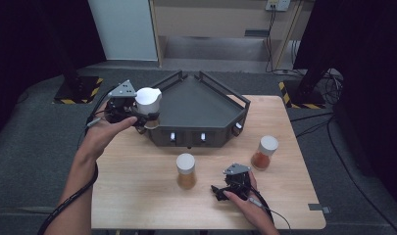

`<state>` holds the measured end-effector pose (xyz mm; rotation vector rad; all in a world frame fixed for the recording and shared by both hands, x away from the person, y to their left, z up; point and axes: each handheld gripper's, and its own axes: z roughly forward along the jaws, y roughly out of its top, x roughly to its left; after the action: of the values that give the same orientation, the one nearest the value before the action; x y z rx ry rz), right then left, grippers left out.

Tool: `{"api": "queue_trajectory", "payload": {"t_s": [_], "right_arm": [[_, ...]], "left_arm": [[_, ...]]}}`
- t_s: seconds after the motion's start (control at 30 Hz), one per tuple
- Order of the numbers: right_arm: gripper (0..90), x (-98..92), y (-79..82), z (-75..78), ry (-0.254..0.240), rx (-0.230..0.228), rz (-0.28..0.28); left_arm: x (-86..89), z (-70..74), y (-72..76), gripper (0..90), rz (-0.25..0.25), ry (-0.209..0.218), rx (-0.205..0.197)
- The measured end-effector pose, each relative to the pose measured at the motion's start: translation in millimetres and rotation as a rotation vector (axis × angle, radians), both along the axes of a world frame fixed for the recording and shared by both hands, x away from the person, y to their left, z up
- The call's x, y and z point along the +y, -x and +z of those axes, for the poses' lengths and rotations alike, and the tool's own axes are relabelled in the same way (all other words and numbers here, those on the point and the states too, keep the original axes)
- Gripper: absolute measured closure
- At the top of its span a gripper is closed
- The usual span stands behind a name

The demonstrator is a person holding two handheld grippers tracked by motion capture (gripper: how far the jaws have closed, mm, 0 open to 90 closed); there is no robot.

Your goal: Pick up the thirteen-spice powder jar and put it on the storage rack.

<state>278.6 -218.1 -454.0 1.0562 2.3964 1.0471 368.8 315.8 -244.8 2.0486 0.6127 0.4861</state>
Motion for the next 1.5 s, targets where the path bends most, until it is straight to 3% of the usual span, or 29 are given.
{"api": "queue_trajectory", "payload": {"t_s": [0.97,1.5], "right_arm": [[0.9,0.2,0.3,0.4,0.000,0.002,-0.002],[0.9,0.1,0.4,0.2,0.001,-0.001,-0.001]], "left_arm": [[-16.0,-7.9,-49.2,29.2,-0.045,-0.005,0.026],[-21.5,-15.1,-71.9,29.2,-0.035,-0.006,0.043]]}}
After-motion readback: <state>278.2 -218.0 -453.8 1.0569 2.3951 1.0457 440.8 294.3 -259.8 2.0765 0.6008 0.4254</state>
